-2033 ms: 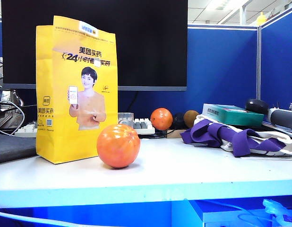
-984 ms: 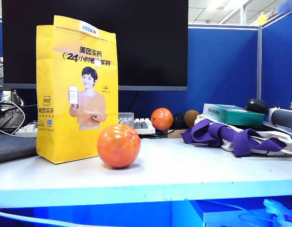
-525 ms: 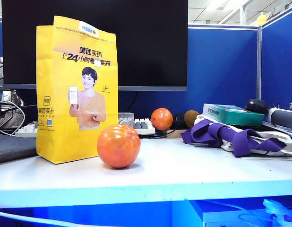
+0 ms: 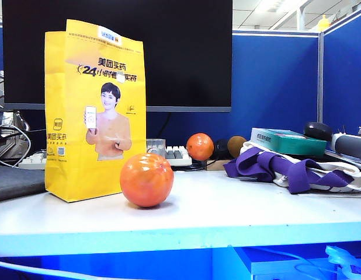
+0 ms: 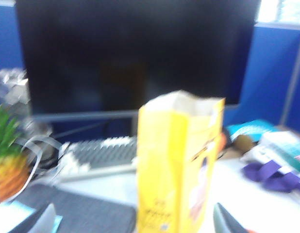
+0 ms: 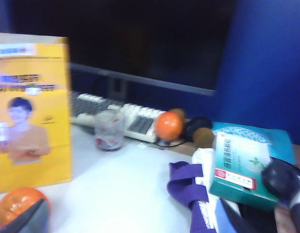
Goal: Pick up the green apple and throw it into the yellow paper bag.
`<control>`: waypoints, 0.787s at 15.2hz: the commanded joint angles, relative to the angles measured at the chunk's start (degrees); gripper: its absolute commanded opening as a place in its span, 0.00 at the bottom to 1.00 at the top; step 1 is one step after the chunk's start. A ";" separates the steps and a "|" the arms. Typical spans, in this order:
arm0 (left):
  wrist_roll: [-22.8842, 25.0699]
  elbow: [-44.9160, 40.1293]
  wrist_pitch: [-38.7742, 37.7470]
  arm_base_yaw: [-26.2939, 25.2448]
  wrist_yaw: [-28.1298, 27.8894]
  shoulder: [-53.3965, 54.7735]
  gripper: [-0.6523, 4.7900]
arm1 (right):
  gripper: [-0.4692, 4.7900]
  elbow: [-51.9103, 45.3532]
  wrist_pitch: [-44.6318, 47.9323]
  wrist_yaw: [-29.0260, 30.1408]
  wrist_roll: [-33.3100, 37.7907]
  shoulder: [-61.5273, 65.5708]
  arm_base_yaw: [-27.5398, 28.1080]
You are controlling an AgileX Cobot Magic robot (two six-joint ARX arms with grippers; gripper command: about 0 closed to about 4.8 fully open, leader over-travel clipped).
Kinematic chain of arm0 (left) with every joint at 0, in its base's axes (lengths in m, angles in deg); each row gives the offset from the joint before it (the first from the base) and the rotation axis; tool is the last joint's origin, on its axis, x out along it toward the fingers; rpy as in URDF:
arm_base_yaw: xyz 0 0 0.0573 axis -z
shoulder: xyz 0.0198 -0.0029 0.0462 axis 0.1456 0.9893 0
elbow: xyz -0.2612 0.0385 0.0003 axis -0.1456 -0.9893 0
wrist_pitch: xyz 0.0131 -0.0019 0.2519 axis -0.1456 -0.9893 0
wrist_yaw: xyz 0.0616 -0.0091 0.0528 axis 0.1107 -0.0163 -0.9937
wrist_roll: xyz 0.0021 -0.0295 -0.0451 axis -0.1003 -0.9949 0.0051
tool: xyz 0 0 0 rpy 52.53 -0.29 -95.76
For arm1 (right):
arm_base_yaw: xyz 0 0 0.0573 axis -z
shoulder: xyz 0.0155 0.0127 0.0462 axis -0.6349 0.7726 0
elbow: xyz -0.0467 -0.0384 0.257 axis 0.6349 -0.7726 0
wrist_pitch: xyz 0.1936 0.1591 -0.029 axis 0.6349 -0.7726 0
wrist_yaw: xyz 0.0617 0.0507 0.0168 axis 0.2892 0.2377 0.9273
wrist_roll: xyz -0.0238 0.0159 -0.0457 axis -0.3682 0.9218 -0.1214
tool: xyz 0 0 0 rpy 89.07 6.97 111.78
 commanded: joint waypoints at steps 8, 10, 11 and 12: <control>0.04 -2.01 -3.15 -0.07 -2.12 -0.15 0.91 | 0.49 -11.06 5.18 8.35 17.31 -0.13 0.04; -0.22 -2.03 -3.17 -0.07 -2.10 -0.15 0.91 | 0.49 -11.06 5.16 8.50 17.31 -0.13 0.04; -1.75 -2.03 -4.11 -0.09 -2.32 -0.15 0.91 | 0.49 -11.06 5.16 8.50 17.31 -0.13 0.04; -3.58 -2.03 -7.08 -0.09 -1.68 -0.15 0.91 | 0.49 -11.06 5.16 8.50 17.31 -0.13 0.04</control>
